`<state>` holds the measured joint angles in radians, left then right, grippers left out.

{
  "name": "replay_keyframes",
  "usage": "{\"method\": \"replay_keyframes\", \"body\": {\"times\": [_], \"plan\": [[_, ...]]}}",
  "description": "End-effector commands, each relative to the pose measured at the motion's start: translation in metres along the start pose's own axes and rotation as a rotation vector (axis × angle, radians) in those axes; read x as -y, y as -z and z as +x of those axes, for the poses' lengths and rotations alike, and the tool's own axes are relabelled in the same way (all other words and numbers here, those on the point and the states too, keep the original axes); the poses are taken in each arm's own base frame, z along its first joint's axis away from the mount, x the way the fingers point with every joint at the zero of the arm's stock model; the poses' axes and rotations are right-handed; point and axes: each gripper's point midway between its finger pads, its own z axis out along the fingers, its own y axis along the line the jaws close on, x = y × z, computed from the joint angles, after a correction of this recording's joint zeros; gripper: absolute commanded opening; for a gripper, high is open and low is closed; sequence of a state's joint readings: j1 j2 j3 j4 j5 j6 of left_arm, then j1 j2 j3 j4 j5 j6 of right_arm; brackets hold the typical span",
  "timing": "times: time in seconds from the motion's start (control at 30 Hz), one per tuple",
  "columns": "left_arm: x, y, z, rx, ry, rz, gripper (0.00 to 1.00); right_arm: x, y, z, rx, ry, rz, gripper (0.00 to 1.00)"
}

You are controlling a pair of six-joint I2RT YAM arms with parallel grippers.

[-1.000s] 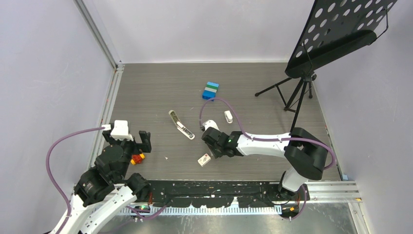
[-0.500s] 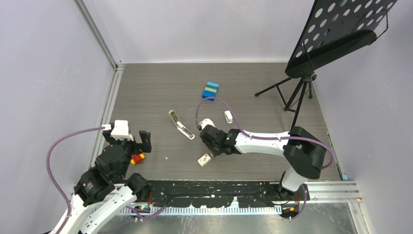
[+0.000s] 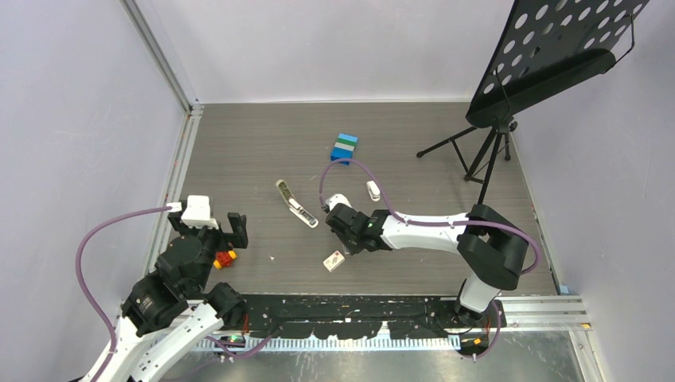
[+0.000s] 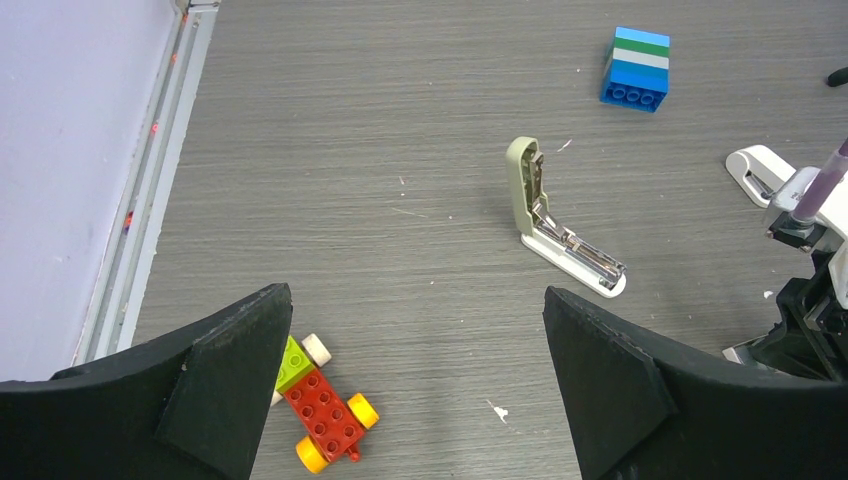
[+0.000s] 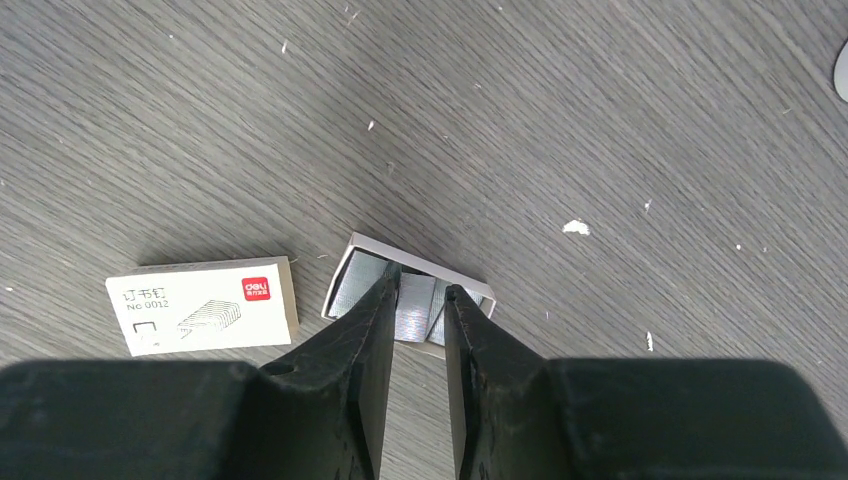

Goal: Load the staples into the stapler

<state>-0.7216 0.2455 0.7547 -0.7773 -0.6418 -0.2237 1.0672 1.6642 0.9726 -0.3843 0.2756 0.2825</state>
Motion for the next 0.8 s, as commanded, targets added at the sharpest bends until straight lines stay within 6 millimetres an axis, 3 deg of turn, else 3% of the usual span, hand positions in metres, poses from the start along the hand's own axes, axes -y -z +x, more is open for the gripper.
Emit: {"method": "replay_keyframes", "body": {"times": [0.0, 0.77], "plan": [[0.003, -0.002, -0.007, 0.028, 0.012, 0.007, 1.0, -0.001, 0.003, -0.012, 0.031, -0.01, -0.005, 0.3], [0.002, -0.002, -0.008, 0.029, 0.013, 0.005, 1.0, -0.005, -0.007, -0.011, 0.012, -0.012, -0.002, 0.27]]}}
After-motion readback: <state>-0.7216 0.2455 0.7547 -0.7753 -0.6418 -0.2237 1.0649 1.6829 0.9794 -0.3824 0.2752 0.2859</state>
